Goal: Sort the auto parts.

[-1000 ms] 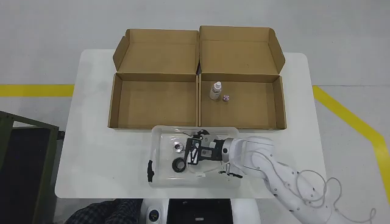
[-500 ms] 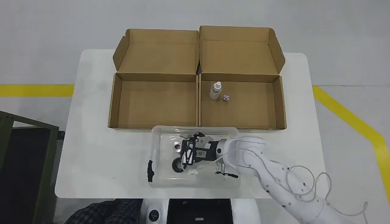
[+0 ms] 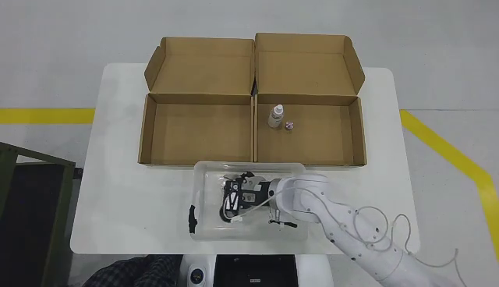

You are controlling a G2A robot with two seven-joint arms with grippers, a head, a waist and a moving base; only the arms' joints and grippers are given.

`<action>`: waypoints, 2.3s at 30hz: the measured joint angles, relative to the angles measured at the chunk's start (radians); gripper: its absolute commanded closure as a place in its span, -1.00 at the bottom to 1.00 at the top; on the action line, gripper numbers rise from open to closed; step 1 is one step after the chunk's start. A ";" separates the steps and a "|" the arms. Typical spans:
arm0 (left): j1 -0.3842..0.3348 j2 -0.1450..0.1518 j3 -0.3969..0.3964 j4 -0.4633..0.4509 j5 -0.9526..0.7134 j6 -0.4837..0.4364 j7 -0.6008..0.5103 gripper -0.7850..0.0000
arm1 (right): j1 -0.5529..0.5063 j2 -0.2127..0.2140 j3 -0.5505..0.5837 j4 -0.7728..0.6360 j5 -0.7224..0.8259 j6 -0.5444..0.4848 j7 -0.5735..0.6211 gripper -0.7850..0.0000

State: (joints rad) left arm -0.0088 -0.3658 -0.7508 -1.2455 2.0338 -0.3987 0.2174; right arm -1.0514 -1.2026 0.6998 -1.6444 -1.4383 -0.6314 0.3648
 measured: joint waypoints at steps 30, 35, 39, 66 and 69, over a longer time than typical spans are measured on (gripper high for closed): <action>0.000 0.000 0.000 0.000 0.000 0.000 0.000 -1.00 | -0.066 0.015 0.114 -0.102 0.100 -0.064 -0.067 1.00; 0.000 0.000 0.000 0.000 0.000 0.000 0.000 -1.00 | -0.129 0.041 0.218 -0.179 0.157 -0.099 -0.116 1.00; 0.000 0.000 0.000 0.000 0.000 0.000 0.000 -1.00 | -0.184 0.061 0.307 -0.233 0.199 -0.132 -0.153 1.00; 0.000 0.000 0.000 0.000 0.000 0.000 0.000 -1.00 | -0.354 0.111 0.606 -0.278 0.487 -0.199 -0.315 1.00; 0.000 0.000 0.000 0.000 0.000 0.000 0.000 -1.00 | -0.347 0.110 0.597 -0.271 0.498 -0.197 -0.312 1.00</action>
State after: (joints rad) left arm -0.0088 -0.3658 -0.7508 -1.2455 2.0338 -0.3987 0.2174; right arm -1.3985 -1.0927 1.2965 -1.9150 -0.9404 -0.8282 0.0529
